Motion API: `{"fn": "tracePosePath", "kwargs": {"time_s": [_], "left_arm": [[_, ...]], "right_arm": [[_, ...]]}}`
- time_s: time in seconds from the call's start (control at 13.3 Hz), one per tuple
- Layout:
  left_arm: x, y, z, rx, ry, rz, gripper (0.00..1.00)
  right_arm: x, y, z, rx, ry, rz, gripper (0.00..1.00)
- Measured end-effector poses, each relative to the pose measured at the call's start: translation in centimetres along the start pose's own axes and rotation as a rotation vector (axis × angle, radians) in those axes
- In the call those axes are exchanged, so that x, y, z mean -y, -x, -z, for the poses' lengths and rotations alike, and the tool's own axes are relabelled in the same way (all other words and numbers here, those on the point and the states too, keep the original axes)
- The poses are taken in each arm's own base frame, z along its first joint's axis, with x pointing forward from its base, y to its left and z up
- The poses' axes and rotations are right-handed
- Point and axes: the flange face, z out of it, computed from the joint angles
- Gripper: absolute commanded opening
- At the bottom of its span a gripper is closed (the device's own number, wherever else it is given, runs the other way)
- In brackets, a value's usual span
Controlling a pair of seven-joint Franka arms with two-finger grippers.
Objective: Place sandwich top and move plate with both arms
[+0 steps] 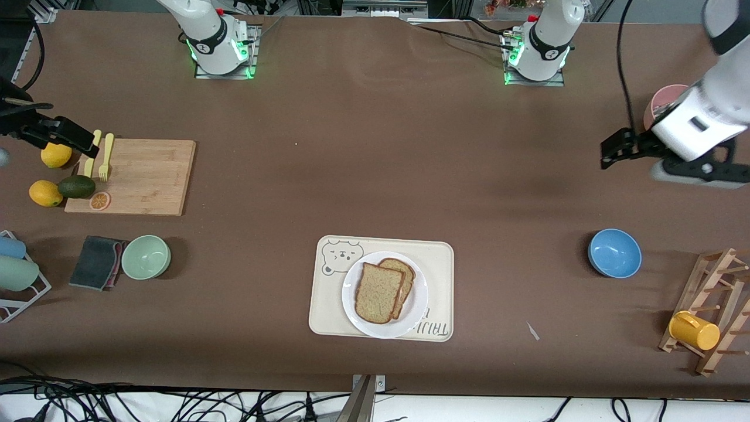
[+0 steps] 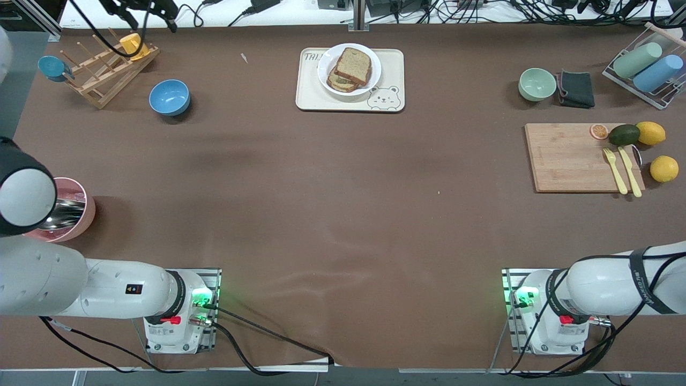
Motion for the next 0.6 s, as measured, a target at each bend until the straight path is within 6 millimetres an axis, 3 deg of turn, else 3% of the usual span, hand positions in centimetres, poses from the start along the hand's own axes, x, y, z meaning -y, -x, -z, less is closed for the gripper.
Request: {"fn": "tracePosePath", "kwargs": {"time_s": [0.23,0.6], "left_arm": [[-0.3,1.4,0.5,-0.003,-0.002,0.002,1.00],[-1.9,1.6,-0.5,0.017,-0.002,-0.019,1.00]], "right_arm": [[0.0,0.0,0.0,0.001,0.000,0.000,1.00],[0.0,0.0,0.0,0.001,0.000,-0.001,1.00]]}}
